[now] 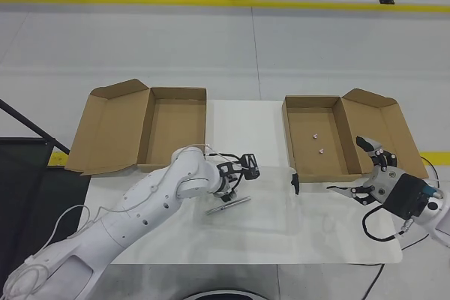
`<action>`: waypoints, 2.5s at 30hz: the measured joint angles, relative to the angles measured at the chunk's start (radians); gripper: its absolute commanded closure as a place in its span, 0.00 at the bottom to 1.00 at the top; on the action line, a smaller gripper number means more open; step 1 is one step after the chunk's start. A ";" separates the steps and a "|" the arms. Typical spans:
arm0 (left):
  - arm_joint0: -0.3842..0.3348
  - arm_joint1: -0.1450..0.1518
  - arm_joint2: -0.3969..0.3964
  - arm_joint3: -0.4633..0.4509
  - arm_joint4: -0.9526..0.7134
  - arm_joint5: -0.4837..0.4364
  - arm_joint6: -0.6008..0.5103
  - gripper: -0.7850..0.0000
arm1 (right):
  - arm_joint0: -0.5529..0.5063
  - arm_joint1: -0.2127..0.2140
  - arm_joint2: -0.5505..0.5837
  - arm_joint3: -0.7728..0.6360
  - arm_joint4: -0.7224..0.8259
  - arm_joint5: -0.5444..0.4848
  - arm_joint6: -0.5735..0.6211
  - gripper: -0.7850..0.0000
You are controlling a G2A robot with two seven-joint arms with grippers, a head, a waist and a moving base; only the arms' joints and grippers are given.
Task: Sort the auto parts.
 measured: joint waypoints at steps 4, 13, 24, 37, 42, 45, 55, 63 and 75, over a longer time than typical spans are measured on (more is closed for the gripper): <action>0.000 -0.002 0.000 0.008 -0.004 -0.005 -0.001 0.56 | 0.000 0.000 0.000 0.000 0.000 0.000 0.000 0.00; -0.002 -0.002 -0.012 -0.003 -0.011 -0.010 -0.010 1.00 | 0.000 0.000 0.000 0.000 0.000 0.000 0.000 0.00; 0.088 0.055 -0.214 -0.166 -0.089 -0.034 0.062 1.00 | 0.000 0.000 0.000 0.000 0.000 0.000 0.000 0.00; 0.340 0.135 -0.572 -0.363 -0.182 -0.091 0.225 1.00 | 0.000 0.000 0.000 0.000 0.000 0.000 0.000 0.00; 0.339 0.135 -0.570 -0.362 -0.182 -0.090 0.224 1.00 | 0.000 0.000 0.000 0.000 0.000 0.000 0.000 0.00; 0.340 0.135 -0.571 -0.361 -0.182 -0.089 0.225 1.00 | 0.000 0.000 0.000 0.000 0.000 0.000 0.000 0.00; 0.342 0.143 -0.640 -0.303 -0.054 0.062 0.347 1.00 | 0.000 0.000 0.000 0.000 0.000 0.000 0.000 0.00; 0.308 0.150 -0.638 -0.237 0.271 0.164 0.363 1.00 | 0.000 0.000 0.000 0.000 0.000 0.000 0.000 0.00; 0.193 0.133 -0.482 -0.044 0.652 0.204 0.371 1.00 | 0.000 0.000 0.000 0.000 0.000 0.000 0.000 0.00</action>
